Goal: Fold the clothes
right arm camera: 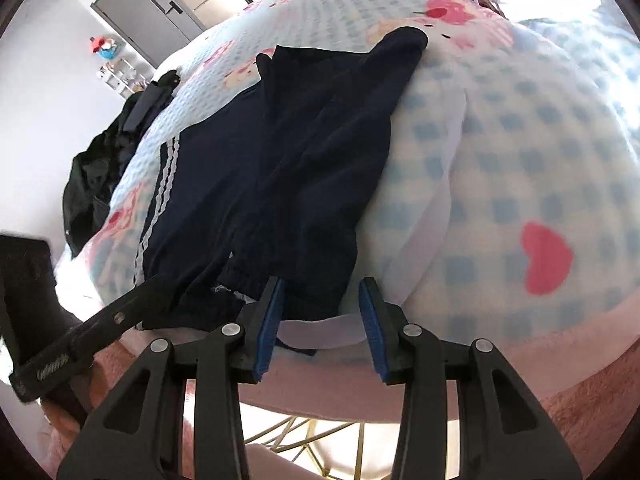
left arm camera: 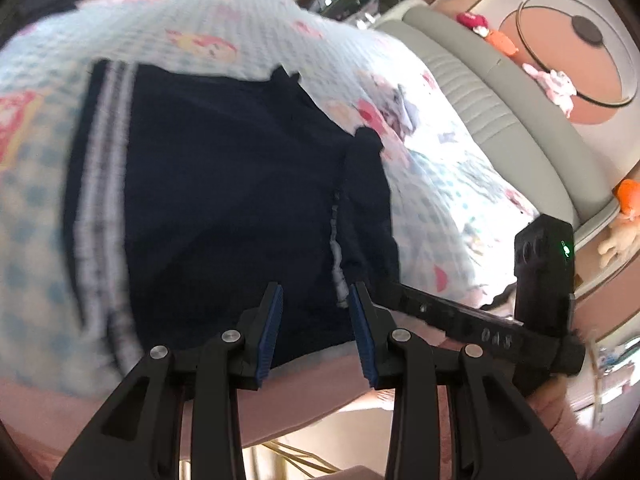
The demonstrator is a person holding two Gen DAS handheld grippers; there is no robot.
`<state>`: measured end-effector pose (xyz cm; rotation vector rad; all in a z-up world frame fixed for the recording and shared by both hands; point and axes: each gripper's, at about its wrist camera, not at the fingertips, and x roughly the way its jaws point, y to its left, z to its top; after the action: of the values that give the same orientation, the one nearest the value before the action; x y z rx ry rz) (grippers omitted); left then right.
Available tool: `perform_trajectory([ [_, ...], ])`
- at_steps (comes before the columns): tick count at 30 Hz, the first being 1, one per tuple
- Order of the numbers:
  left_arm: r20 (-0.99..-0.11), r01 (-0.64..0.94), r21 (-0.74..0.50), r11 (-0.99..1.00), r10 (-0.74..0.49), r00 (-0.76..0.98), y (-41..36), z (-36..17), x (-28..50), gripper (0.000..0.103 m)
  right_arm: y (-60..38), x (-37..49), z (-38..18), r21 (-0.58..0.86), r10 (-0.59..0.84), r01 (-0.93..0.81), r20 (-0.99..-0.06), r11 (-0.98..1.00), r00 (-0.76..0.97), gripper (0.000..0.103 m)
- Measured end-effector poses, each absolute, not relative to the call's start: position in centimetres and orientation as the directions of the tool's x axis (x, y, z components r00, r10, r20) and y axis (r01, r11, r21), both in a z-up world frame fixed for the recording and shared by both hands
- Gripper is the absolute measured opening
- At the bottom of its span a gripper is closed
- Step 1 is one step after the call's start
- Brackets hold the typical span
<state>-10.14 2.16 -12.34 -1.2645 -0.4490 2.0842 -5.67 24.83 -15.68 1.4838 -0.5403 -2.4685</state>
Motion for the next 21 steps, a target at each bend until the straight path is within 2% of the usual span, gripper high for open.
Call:
perform_trajectory([
  [7, -0.661, -0.354, -0.629, -0.692, 0.716, -0.226, 5.4, -13.1, -12.0, 0.037, 24.0, -4.6, -14.7, 0.433, -0.44, 0.127, -0.773, -0.892, -0.457, 0.042],
  [11, -0.649, -0.306, -0.675, -0.671, 0.737, -0.187, 6.0, -14.1, -12.6, 0.037, 23.7, -4.3, -15.6, 0.437, -0.442, 0.12, -0.782, -0.892, -0.44, 0.042],
  [14, -0.657, -0.285, -0.668, -0.688, 0.725, -0.207, 6.3, -14.3, -12.7, 0.025, 23.3, -4.3, -16.2, 0.414, -0.421, 0.117, -0.791, -0.903, -0.444, 0.042],
  [21, -0.649, -0.253, -0.711, -0.656, 0.751, -0.123, 6.7, -14.7, -13.4, 0.027, 22.9, -4.1, -16.0, 0.394, -0.421, 0.155, -0.796, -0.906, -0.435, 0.042],
])
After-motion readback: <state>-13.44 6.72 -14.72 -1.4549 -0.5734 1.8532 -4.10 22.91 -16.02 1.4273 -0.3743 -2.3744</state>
